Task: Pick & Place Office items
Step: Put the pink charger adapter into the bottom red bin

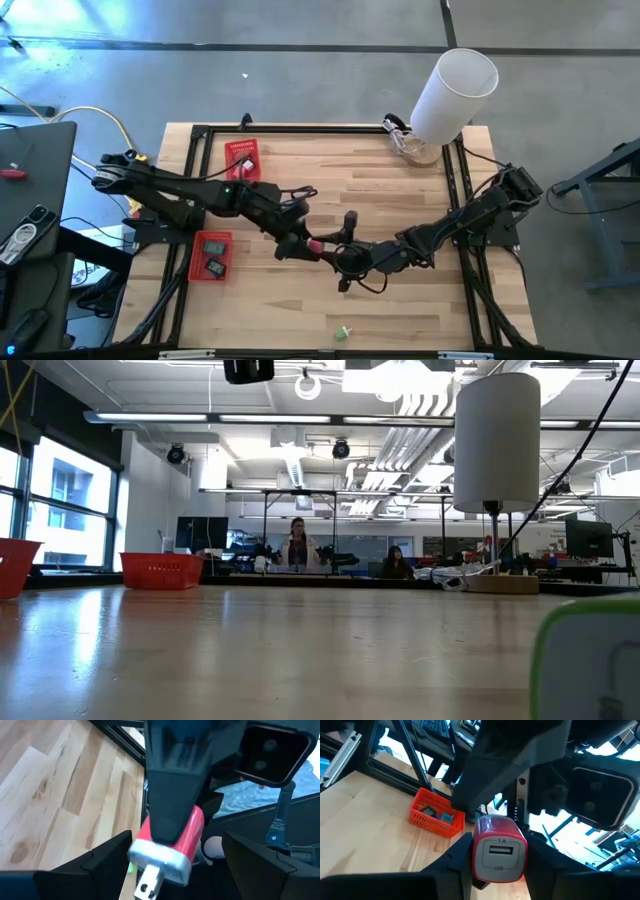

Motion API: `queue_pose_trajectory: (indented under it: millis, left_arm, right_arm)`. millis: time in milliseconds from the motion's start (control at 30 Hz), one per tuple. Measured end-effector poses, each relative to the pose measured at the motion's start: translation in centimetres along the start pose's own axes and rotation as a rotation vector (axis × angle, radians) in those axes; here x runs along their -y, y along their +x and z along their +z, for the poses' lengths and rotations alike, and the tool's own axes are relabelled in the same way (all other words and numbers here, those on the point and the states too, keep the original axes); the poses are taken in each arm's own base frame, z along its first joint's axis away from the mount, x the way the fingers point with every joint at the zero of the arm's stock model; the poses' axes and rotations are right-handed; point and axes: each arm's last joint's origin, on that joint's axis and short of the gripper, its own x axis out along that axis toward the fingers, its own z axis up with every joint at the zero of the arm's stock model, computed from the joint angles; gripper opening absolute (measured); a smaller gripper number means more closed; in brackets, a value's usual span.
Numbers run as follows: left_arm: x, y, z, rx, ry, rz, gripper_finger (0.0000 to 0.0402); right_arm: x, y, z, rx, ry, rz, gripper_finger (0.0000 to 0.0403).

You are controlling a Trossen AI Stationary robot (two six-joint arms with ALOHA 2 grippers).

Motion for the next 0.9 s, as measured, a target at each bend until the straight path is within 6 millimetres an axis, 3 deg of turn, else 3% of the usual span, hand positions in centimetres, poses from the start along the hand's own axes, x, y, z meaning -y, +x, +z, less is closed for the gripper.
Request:
queue_pose_trajectory:
  millis: [600, 733, 900]
  left_arm:
    - [0.1, 0.7, -0.1, -0.011, 0.063, -0.045, 0.0297]
    - [-0.3, 1.2, -0.3, -0.025, 0.058, -0.038, 0.0268]
    - [-0.4, 1.3, -0.3, -0.024, 0.058, -0.039, 0.0199]
  right_arm:
    - [0.0, 0.1, -0.3, -0.026, -0.009, 0.004, 0.012]
    - [0.0, 0.1, -0.4, -0.036, -0.014, 0.003, 0.012]
    - [0.0, 0.1, -0.4, -0.034, -0.013, 0.005, 0.012]
